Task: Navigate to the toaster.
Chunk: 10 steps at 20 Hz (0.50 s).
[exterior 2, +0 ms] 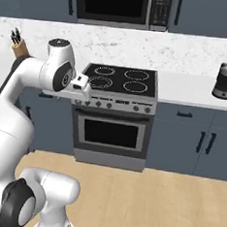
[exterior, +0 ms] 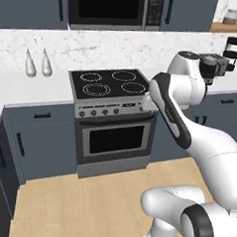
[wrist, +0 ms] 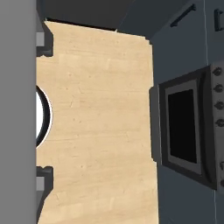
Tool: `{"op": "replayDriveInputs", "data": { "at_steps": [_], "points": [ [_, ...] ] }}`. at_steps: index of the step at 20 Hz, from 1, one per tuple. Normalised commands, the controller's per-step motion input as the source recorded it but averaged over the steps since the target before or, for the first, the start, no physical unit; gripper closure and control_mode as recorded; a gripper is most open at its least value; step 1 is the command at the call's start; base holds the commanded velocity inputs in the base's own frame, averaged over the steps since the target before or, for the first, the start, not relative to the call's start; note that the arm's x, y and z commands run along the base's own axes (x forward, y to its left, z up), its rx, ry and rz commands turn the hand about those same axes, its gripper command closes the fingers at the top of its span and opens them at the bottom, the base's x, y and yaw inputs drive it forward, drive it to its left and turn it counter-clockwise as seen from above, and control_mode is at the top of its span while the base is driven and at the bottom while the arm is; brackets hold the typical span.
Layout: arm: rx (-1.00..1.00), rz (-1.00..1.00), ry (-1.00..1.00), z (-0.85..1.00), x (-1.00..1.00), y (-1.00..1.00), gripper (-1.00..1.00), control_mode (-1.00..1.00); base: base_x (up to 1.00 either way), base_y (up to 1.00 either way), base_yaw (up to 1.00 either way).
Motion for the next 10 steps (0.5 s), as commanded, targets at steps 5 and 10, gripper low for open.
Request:
{"op": "replayDriveInputs", "data": {
  "at_steps": [5, 10],
  "points": [
    [0.0, 0.0, 0.0, 0.0, 0.0, 0.0, -1.0, 1.0, 1.0, 0.0, -0.07],
    [0.0, 0.0, 0.0, 0.0, 0.0, 0.0, -1.0, 1.0, 1.0, -0.01, -0.06]
  ]
}}
